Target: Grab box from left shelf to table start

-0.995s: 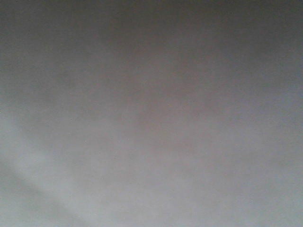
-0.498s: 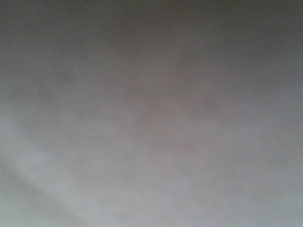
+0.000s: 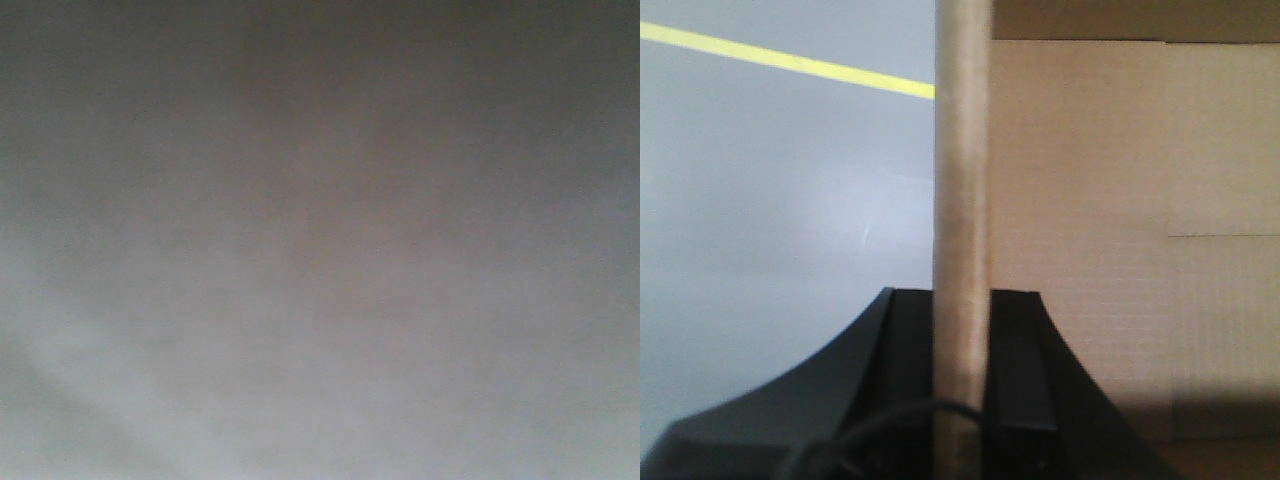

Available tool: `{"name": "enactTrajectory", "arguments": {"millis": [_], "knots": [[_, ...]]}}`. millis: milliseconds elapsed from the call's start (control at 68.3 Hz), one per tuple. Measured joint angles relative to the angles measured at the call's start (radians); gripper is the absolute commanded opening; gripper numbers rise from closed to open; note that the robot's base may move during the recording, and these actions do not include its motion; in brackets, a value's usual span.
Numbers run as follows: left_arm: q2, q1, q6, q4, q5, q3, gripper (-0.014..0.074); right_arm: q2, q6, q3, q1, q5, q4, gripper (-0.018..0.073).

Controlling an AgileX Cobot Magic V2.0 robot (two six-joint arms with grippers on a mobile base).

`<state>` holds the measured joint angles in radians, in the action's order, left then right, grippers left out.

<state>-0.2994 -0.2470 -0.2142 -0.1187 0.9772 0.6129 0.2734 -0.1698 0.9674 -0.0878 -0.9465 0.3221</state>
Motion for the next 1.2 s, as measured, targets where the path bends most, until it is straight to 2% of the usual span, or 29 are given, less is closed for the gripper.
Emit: {"name": "enactTrajectory", "arguments": {"millis": [1200], "knots": [[0.000,0.000,0.000,0.000,0.002,0.000,-0.0090,0.002,-0.002,0.000,0.000,0.000,0.001,0.0059]]}}
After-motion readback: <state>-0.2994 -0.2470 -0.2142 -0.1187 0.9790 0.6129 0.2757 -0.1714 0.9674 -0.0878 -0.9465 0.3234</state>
